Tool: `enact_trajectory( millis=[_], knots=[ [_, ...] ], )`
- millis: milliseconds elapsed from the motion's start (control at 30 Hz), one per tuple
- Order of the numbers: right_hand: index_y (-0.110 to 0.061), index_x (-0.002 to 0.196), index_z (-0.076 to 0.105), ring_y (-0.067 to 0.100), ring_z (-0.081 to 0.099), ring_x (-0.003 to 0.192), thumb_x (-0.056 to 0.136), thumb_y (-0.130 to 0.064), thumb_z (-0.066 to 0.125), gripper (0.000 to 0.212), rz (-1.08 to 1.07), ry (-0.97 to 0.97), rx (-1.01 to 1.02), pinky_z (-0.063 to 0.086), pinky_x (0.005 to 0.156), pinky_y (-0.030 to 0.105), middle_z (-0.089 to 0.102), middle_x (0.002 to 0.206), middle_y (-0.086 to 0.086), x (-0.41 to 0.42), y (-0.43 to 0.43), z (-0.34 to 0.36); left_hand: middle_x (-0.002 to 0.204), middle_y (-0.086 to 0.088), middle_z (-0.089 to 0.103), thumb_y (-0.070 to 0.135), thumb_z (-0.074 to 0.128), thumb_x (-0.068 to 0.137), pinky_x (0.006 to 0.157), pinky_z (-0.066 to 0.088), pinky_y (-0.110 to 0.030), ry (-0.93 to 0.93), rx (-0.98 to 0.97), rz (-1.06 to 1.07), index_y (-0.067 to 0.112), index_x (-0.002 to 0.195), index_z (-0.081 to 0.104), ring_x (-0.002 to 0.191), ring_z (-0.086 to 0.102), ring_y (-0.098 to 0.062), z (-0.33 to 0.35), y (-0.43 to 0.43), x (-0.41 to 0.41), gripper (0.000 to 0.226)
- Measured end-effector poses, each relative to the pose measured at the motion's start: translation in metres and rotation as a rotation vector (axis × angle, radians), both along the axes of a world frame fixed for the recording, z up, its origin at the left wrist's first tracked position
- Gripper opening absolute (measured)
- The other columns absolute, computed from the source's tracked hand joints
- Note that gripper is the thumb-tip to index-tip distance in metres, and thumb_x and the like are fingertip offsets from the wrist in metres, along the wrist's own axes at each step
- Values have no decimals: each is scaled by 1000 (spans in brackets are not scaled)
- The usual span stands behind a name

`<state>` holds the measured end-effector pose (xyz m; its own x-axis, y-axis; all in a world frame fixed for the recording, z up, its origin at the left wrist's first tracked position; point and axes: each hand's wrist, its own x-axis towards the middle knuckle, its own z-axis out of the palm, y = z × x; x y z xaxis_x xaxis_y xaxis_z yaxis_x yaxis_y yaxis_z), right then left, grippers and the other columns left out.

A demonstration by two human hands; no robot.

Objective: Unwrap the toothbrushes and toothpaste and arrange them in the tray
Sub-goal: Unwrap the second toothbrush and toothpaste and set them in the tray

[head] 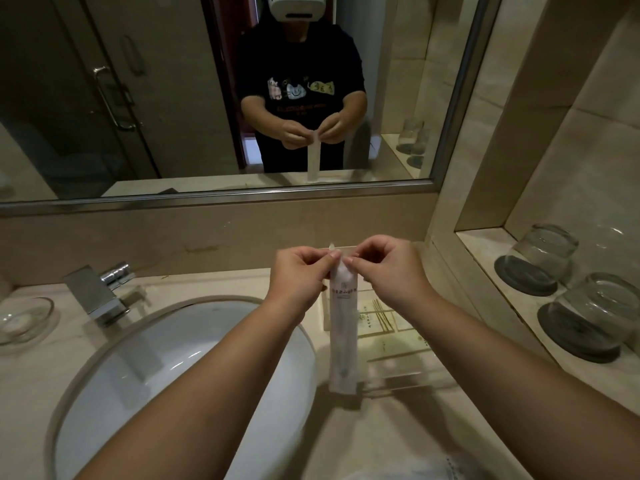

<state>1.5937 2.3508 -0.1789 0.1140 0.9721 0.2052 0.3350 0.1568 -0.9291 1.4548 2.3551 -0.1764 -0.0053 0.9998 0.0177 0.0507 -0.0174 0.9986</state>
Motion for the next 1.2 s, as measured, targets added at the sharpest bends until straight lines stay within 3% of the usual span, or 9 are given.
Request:
enact_trajectory(
  millis=[133,233,300,567,767,867,1000,1133,1200],
  knots=[
    [-17,68,69,1,58,62,72,-11,76,10,-75,-113,181,47,59,12,64,73,1,-4,-5,-1,55,9,70,11,68,82,43,44,-14,-26,32,32,19,70,72,53,66,-3,1,-1,2,15],
    [-6,71,72,19,61,61,75,-13,75,7,-169,-355,443,52,58,32,66,70,7,-9,-10,-4,55,7,70,12,69,81,43,44,-14,-63,43,61,17,70,72,52,65,-4,1,-2,4,12],
    [-4,72,72,24,61,58,76,-14,74,11,-235,-466,570,52,52,37,66,68,10,-13,-12,-7,56,6,71,13,70,81,43,45,-14,-93,50,94,17,69,72,54,67,-5,1,-4,5,13],
    [2,76,71,26,58,56,84,-14,60,21,-176,-550,788,49,48,33,61,69,15,-9,-14,-7,64,6,74,13,71,80,50,49,-16,-136,73,75,23,69,74,64,70,-7,-1,-8,3,15],
    [-1,88,73,23,56,61,81,-8,65,13,-106,-409,591,49,54,34,59,73,12,-9,-10,-4,63,9,73,8,68,81,52,51,-17,-144,96,27,19,74,74,65,69,-5,0,-7,-1,14],
    [-4,94,73,16,56,71,83,-7,64,14,-49,-208,384,49,65,28,56,79,5,-10,-7,2,63,9,73,7,68,81,51,50,-18,-140,88,-37,16,77,73,64,68,-5,2,-5,-5,11],
    [-11,88,73,12,62,76,81,-3,66,13,81,31,140,52,70,19,63,83,8,-7,-2,13,76,6,73,5,63,83,54,52,-23,-186,-5,-180,11,94,70,71,68,-6,10,0,-14,14],
    [-18,79,72,10,68,79,83,-3,63,18,194,213,-17,53,75,22,71,81,1,-3,-1,16,79,1,74,6,63,82,59,49,-26,-215,-65,-302,13,92,71,77,65,-15,14,3,-18,15],
    [-21,79,72,8,68,79,83,-5,63,19,213,236,-38,53,75,20,72,80,-3,-3,-2,16,79,2,75,7,67,74,70,48,-33,-266,-89,-303,14,90,72,82,64,-19,13,4,-18,18]
  ],
)
